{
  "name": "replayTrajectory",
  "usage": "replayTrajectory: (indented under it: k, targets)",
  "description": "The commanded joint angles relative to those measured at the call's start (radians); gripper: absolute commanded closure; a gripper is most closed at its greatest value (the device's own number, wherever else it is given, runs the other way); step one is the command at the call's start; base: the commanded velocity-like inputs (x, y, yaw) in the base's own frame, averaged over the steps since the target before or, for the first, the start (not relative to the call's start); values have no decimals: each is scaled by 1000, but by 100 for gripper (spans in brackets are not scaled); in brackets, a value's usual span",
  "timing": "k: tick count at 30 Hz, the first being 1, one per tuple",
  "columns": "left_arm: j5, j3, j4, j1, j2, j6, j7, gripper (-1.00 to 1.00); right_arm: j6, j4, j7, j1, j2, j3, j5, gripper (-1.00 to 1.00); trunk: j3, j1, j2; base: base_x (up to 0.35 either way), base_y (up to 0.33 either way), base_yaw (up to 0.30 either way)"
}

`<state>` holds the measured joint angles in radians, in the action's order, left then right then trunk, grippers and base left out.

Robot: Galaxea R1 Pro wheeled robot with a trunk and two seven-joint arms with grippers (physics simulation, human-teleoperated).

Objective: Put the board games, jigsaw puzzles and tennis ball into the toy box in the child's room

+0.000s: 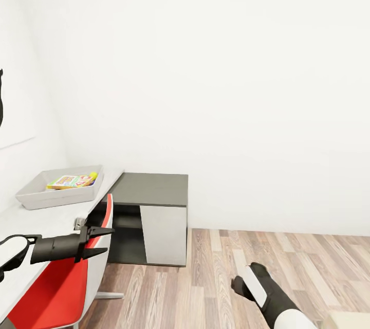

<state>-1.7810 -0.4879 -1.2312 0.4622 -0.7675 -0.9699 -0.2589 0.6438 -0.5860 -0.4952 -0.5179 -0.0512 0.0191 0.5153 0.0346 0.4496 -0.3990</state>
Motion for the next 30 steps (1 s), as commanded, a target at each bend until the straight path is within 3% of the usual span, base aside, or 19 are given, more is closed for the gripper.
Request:
replayTrajectory:
  k: [1, 3, 6, 10, 17, 26, 30]
  targets:
    - [6, -3, 1, 1, -1, 0, -10, -100, -20, 24, -9, -3, -10, 2, -22, -100, 0, 0, -1, 0, 0, 0]
    - [6, -3, 1, 1, -1, 0, -11, -100, -75, 94, -11, -8, -34, 2, -100, -100, 0, 0, -1, 0, 0, 0]
    - [6, -3, 1, 1, -1, 0, -11, -100, -121, 134, -9, -7, -38, 1, -136, -100, 0, 0, -1, 0, 0, 0]
    - [7, -3, 1, 1, -1, 0, -10, -100, -214, 174, 6, 13, -35, 3, -149, -100, 0, 0, -1, 0, 0, 0]
    - [8, -3, 1, 1, -1, 2, -10, -100, -289, 295, 29, 40, -29, 3, -160, -100, 0, 0, -1, 0, 0, 0]
    - [94, 0, 1, 1, 20, 41, -8, -100, -355, 338, 58, 65, -30, 11, -166, -100, 0, 0, -1, 0, 0, 0]
    - [106, -7, -1, 1, 56, 56, -2, -100, -368, 340, 58, 64, -29, 14, -168, -100, 0, 0, -1, 0, 0, 0]
